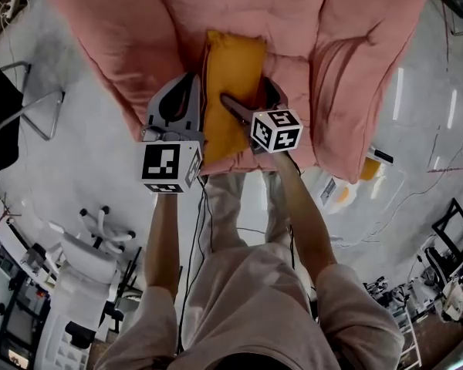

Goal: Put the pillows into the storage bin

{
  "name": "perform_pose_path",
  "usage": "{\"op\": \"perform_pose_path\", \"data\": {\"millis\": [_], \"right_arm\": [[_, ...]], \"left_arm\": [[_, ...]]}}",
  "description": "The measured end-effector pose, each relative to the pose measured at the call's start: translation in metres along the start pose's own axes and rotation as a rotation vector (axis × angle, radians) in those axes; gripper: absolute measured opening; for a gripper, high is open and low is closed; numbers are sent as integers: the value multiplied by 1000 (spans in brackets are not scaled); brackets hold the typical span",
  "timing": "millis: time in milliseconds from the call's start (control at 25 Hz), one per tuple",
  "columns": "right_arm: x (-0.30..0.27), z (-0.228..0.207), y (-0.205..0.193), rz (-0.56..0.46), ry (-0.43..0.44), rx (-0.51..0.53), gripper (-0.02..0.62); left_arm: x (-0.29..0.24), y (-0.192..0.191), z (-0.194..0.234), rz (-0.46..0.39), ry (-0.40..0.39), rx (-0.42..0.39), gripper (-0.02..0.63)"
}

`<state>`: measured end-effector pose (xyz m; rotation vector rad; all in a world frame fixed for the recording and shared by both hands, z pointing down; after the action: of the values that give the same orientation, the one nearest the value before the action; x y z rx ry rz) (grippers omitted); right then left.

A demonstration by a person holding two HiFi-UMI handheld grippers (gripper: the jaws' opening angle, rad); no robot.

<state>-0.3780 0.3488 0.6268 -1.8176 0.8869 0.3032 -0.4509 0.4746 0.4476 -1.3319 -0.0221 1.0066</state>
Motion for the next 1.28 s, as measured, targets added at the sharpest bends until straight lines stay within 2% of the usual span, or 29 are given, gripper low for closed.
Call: {"op": "perform_pose_path", "data": {"millis": [120, 320, 720, 1040, 1160, 1280], "right_arm": [[-15, -5, -18, 32, 2, -52, 577], [-37, 1, -30, 27, 44, -137, 578], [-59, 5, -33, 92, 112, -175, 577], [-46, 11, -24, 118, 130, -136, 414], [-37, 14, -17, 108, 132, -108, 396], [-25, 21, -2, 76, 131, -27, 394]], "left_arm": [[-4, -1, 4, 6, 1, 0, 11], [-5, -1, 13, 8, 6, 8, 11], [-5, -6, 22, 16, 21, 23, 11], [-1, -7, 16, 18, 21, 18, 11], [1, -5, 14, 15, 22, 15, 11], [3, -1, 12, 10, 21, 8, 11]]}}
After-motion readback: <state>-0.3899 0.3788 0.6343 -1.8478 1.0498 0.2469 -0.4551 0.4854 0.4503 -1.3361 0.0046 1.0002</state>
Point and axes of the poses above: the fingertips, and each gripper's own axes: x backward along the fingers, z to its left, y out of its top, the point moved 6 cm from there along x, backward along the fingers, and after that the axes turned 12 degrees about x, right-handed, at the moved point
